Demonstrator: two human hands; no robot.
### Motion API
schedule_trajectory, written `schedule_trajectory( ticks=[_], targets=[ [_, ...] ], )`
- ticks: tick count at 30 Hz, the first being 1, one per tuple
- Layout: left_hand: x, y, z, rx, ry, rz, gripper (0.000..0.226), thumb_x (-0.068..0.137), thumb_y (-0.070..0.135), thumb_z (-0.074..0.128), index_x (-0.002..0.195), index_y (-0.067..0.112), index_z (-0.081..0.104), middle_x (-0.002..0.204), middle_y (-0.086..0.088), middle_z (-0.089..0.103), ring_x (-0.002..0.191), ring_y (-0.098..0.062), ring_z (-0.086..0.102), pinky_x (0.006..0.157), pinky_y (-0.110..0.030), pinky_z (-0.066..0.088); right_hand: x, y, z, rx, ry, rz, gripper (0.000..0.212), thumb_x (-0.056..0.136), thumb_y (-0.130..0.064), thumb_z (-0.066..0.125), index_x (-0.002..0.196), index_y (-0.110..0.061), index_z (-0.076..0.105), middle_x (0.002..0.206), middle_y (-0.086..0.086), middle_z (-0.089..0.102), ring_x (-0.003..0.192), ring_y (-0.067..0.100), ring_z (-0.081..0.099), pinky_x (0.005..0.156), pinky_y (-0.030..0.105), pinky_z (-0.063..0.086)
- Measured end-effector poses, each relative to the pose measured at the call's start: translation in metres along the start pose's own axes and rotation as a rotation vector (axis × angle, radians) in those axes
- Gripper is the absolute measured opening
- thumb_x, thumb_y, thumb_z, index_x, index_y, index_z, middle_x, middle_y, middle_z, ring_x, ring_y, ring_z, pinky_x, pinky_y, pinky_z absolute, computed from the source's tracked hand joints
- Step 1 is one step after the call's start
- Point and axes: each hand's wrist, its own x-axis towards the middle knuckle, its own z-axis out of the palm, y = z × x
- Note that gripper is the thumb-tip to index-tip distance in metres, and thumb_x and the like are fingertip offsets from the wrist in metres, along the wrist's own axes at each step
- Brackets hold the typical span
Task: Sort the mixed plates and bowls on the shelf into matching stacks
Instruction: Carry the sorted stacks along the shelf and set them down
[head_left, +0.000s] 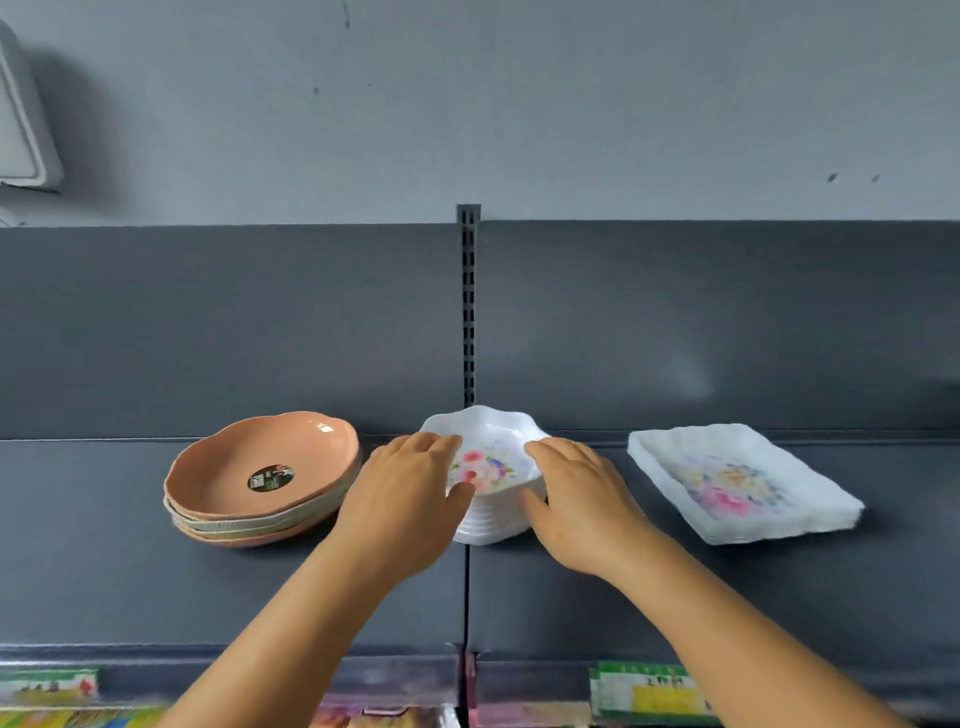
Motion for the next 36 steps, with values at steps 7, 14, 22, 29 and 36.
schedule_trajectory(
  ticks=[7, 14, 22, 29, 36],
  targets=[
    [0.007, 0.113, 0.035, -0.057, -0.068, 0.107, 0.053, 0.096, 0.039, 0.044, 0.146, 0.023, 0.036, 0.143, 0.004, 0.046, 0.133, -0.020, 0.040, 0.106, -0.029, 0.032, -0.060, 0.100, -0.038, -0.034, 0.004, 0.142, 0.038, 0.097, -0.032, 0.042, 0.131, -0.014, 0.045, 0.139, -0.002, 0.046, 0.132, 0.021, 0.037, 0.109, 0.029, 0.027],
    [0.008, 0.237, 0.067, -0.095, -0.082, 0.183, 0.053, 0.097, 0.039, 0.042, 0.147, 0.026, 0.033, 0.143, 0.005, 0.046, 0.130, -0.019, 0.043, 0.104, -0.029, 0.036, -0.127, 0.206, -0.081, -0.075, 0.024, 0.215, 0.036, 0.095, -0.033, 0.044, 0.128, -0.018, 0.048, 0.134, -0.004, 0.049, 0.127, 0.021, 0.042, 0.102, 0.031, 0.033],
    [0.019, 0.365, 0.106, -0.148, -0.138, 0.272, 0.054, 0.096, 0.034, 0.043, 0.148, 0.023, 0.032, 0.144, 0.003, 0.044, 0.132, -0.019, 0.039, 0.105, -0.028, 0.034, -0.191, 0.318, -0.128, -0.099, -0.003, 0.346, 0.055, 0.098, -0.034, 0.042, 0.148, -0.018, 0.028, 0.153, -0.003, 0.031, 0.141, 0.019, 0.028, 0.114, 0.032, 0.022],
    [0.056, 0.444, 0.132, -0.146, -0.172, 0.354, 0.055, 0.095, 0.033, 0.044, 0.148, 0.021, 0.033, 0.145, 0.000, 0.045, 0.132, -0.023, 0.040, 0.108, -0.032, 0.034, -0.208, 0.397, -0.154, -0.112, 0.032, 0.456, 0.057, 0.096, -0.036, 0.045, 0.148, -0.018, 0.029, 0.154, -0.002, 0.032, 0.141, 0.019, 0.028, 0.114, 0.033, 0.023],
    [0.105, 0.497, 0.165, -0.165, -0.224, 0.431, 0.055, 0.096, 0.033, 0.044, 0.149, 0.023, 0.031, 0.147, 0.002, 0.042, 0.136, -0.020, 0.037, 0.108, -0.031, 0.032, -0.204, 0.458, -0.165, -0.139, 0.079, 0.550, 0.048, 0.094, -0.036, 0.047, 0.139, -0.018, 0.041, 0.144, 0.001, 0.044, 0.133, 0.023, 0.039, 0.111, 0.036, 0.031]
  ],
)
